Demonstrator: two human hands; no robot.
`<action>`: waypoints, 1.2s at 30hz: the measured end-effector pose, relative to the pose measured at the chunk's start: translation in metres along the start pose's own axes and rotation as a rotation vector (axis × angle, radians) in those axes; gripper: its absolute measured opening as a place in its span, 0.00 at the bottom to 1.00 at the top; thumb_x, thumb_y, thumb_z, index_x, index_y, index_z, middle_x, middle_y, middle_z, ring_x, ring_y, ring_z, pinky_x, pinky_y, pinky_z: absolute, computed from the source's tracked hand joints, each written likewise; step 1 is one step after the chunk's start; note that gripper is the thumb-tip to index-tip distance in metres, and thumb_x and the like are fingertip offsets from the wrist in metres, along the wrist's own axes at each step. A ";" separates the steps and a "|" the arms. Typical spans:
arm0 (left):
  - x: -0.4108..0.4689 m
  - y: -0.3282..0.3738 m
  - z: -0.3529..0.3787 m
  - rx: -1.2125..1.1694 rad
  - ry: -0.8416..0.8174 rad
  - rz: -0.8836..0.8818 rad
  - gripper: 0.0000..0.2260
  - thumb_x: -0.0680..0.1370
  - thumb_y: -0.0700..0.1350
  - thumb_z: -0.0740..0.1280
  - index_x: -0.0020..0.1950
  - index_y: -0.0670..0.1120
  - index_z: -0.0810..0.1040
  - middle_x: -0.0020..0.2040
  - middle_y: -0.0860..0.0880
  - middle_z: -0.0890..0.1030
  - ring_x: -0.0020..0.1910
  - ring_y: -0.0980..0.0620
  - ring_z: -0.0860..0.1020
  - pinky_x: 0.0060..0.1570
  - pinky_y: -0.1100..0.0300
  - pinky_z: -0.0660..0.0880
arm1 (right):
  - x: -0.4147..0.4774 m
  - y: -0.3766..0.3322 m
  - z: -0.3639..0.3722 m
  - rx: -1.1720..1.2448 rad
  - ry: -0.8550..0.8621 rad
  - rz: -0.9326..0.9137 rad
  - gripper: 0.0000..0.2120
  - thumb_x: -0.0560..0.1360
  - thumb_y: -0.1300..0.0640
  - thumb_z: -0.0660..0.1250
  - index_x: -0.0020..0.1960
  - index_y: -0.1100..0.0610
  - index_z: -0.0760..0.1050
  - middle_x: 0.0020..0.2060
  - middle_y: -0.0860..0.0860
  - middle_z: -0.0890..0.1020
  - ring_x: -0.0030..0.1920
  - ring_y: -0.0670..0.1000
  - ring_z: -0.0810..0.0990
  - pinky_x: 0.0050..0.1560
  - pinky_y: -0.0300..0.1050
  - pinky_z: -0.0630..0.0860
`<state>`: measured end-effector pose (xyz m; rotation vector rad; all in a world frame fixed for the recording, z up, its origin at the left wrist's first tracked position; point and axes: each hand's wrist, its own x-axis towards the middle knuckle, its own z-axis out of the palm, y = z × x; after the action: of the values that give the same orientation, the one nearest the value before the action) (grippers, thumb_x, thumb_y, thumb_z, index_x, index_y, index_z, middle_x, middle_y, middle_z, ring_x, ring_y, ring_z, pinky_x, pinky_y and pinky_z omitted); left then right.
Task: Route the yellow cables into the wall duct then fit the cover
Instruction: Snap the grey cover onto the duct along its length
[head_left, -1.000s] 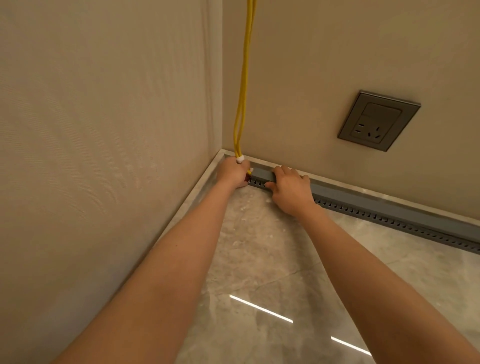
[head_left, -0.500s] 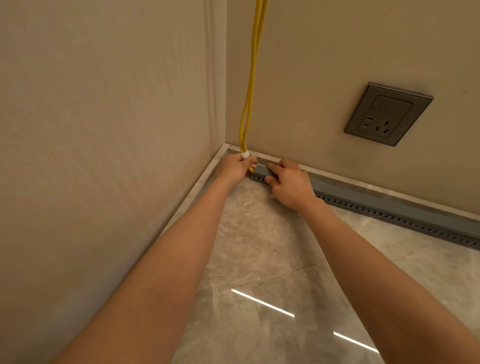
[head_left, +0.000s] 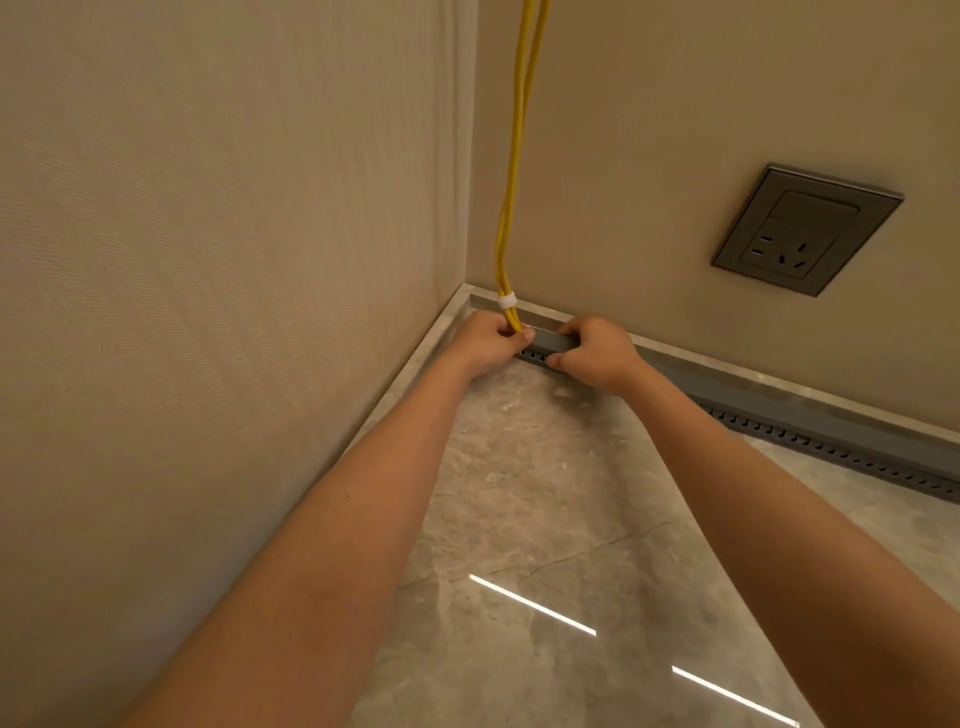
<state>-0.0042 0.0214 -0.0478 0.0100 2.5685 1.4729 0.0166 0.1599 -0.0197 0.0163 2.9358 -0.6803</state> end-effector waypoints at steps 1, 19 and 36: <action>0.000 0.000 -0.001 0.001 -0.026 0.001 0.14 0.79 0.46 0.65 0.59 0.39 0.80 0.57 0.40 0.82 0.57 0.45 0.78 0.47 0.63 0.68 | 0.001 -0.001 -0.002 0.027 -0.023 0.026 0.14 0.71 0.58 0.69 0.55 0.63 0.79 0.43 0.58 0.79 0.45 0.56 0.76 0.42 0.43 0.68; -0.003 0.004 0.005 0.006 -0.041 -0.040 0.13 0.77 0.44 0.65 0.61 0.43 0.76 0.53 0.47 0.77 0.54 0.50 0.74 0.53 0.59 0.69 | 0.030 -0.010 -0.016 0.091 -0.228 0.249 0.18 0.73 0.53 0.69 0.56 0.65 0.74 0.49 0.57 0.74 0.49 0.56 0.73 0.48 0.45 0.70; 0.011 0.028 0.001 0.231 -0.068 -0.188 0.10 0.73 0.39 0.65 0.34 0.45 0.67 0.34 0.49 0.70 0.34 0.51 0.70 0.33 0.60 0.67 | 0.038 -0.015 -0.026 -0.084 -0.273 0.239 0.17 0.74 0.58 0.69 0.32 0.57 0.64 0.35 0.54 0.71 0.45 0.54 0.70 0.49 0.43 0.66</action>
<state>-0.0168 0.0380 -0.0257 -0.1439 2.5883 1.0876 -0.0248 0.1572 0.0053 0.2415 2.6401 -0.4804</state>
